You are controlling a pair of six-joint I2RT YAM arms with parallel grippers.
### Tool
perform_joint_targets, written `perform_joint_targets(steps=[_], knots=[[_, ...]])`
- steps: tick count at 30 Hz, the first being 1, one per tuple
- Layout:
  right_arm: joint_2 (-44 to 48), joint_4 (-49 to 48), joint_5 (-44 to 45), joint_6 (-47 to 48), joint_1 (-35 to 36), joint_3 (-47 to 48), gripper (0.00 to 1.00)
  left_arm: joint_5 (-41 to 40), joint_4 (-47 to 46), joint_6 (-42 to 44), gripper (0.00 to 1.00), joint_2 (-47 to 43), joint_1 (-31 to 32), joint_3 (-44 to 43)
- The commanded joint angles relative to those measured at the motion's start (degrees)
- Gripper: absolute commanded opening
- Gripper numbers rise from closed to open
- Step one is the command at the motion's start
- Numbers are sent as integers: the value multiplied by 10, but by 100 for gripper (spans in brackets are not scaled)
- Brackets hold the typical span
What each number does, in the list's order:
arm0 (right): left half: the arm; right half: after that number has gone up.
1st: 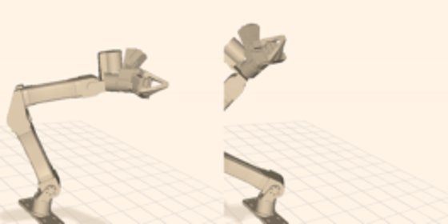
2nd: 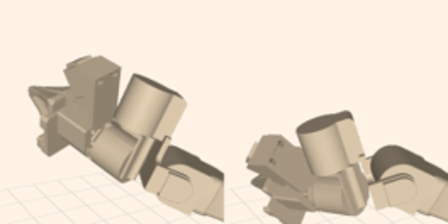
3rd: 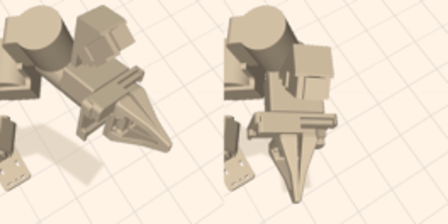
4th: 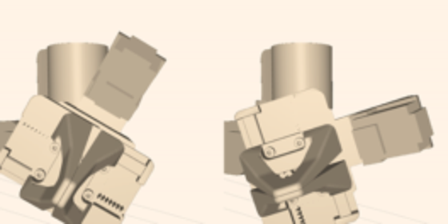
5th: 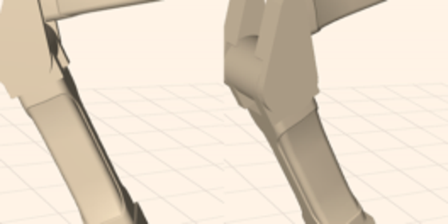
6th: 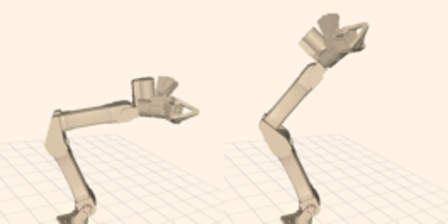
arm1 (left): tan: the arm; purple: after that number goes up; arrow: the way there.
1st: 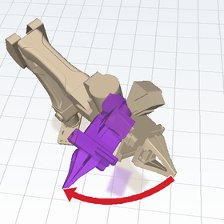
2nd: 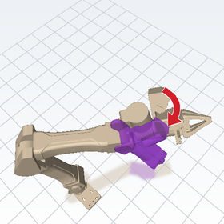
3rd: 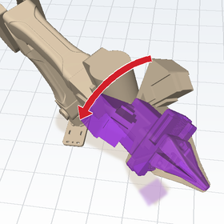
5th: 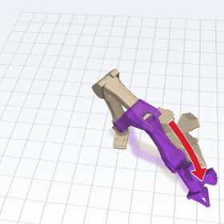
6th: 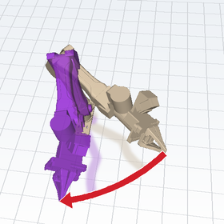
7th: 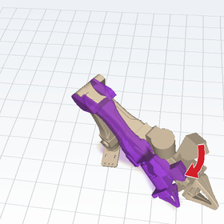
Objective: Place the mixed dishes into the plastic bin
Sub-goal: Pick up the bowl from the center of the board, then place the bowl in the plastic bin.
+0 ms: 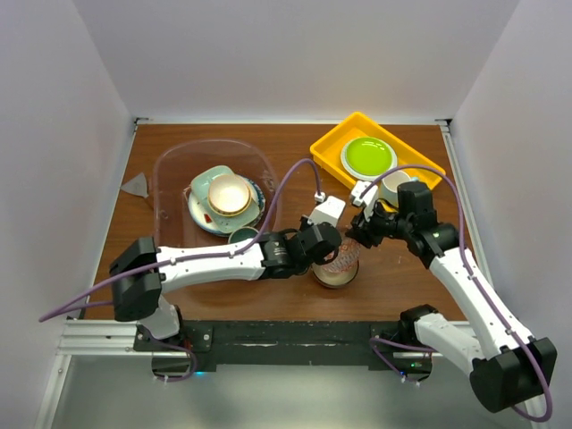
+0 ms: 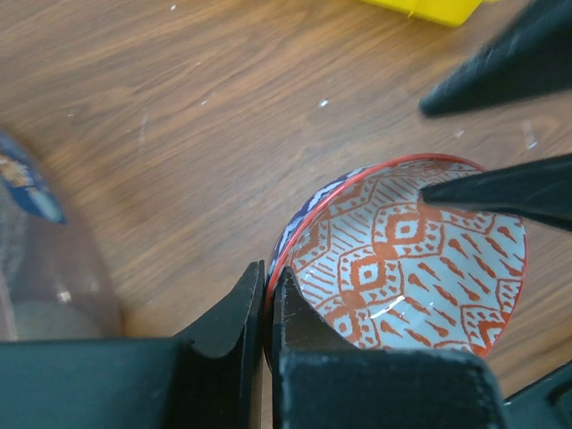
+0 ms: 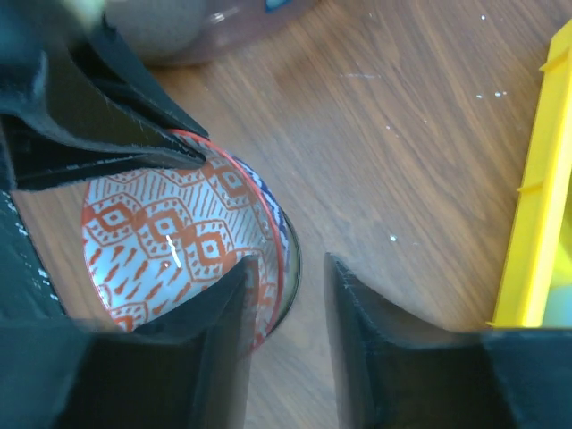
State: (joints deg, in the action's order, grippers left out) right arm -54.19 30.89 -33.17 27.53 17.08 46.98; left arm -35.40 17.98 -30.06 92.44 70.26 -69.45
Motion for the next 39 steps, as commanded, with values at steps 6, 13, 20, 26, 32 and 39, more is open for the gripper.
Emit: perform_joint_targets(steps=[6, 13, 20, 26, 32, 39], knots=[[23, 4, -62, 17, -10, 36, 91, -72, 41, 72, 0, -88, -27, -44], [33, 16, -86, 30, -20, 42, 98, -75, 64, 127, 0, -138, -92, -45], [30, 20, -90, 36, -21, 41, 98, -76, 70, 170, 0, -186, -179, -40], [31, 16, -80, 35, -21, 38, 98, -27, 56, 194, 0, -219, -280, -13], [29, 14, -75, 35, -21, 36, 98, 14, 38, 205, 0, -222, -365, 19], [28, 13, -72, 35, -21, 34, 98, 59, 25, 210, 0, -200, -425, 38]])
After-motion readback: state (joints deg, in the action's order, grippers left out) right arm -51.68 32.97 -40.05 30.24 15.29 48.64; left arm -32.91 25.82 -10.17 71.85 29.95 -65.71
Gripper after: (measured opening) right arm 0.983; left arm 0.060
